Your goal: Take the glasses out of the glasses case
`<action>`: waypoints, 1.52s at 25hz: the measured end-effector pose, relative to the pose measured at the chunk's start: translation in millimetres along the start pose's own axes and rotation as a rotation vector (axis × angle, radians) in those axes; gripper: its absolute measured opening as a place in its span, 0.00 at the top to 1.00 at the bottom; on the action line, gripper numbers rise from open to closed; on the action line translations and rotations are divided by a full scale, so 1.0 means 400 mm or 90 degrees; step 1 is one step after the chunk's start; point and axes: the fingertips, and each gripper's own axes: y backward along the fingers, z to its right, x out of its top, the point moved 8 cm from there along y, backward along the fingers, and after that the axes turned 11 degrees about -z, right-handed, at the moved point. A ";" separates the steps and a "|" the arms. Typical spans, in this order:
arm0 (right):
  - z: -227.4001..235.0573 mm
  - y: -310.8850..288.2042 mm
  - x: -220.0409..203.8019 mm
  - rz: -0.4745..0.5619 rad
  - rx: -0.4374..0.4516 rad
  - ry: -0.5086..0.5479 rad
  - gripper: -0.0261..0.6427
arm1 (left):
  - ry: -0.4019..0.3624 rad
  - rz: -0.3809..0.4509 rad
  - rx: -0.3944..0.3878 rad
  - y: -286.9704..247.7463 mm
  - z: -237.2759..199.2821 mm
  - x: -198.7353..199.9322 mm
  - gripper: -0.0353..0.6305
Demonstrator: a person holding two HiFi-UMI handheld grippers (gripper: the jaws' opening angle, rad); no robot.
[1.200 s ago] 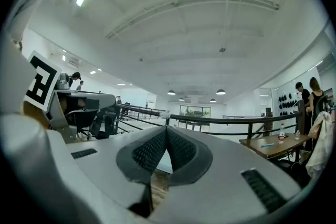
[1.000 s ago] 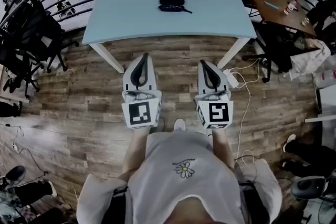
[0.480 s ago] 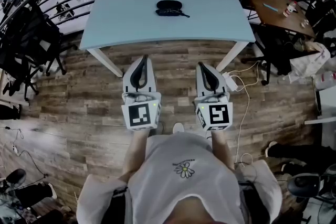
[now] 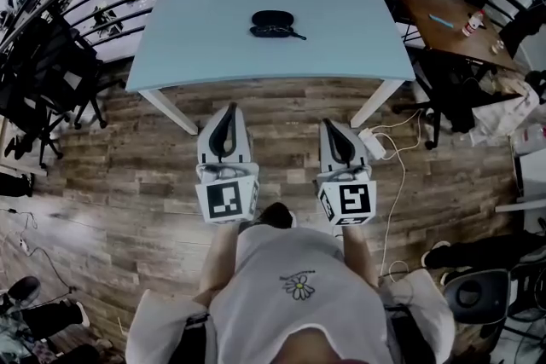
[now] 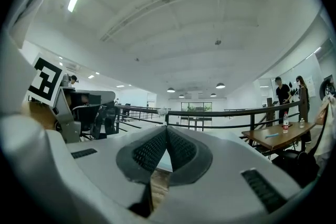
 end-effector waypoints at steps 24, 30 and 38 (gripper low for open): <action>0.071 -0.155 0.026 0.019 0.043 0.056 0.95 | -0.025 0.035 -0.034 -0.234 -0.002 0.002 0.92; 0.127 -0.331 0.055 0.013 0.031 0.073 0.95 | -0.015 0.033 -0.058 -0.419 -0.049 -0.011 0.92; 0.215 -0.666 0.158 -0.007 0.017 0.050 0.95 | 0.015 0.010 -0.099 -0.766 -0.166 -0.001 0.92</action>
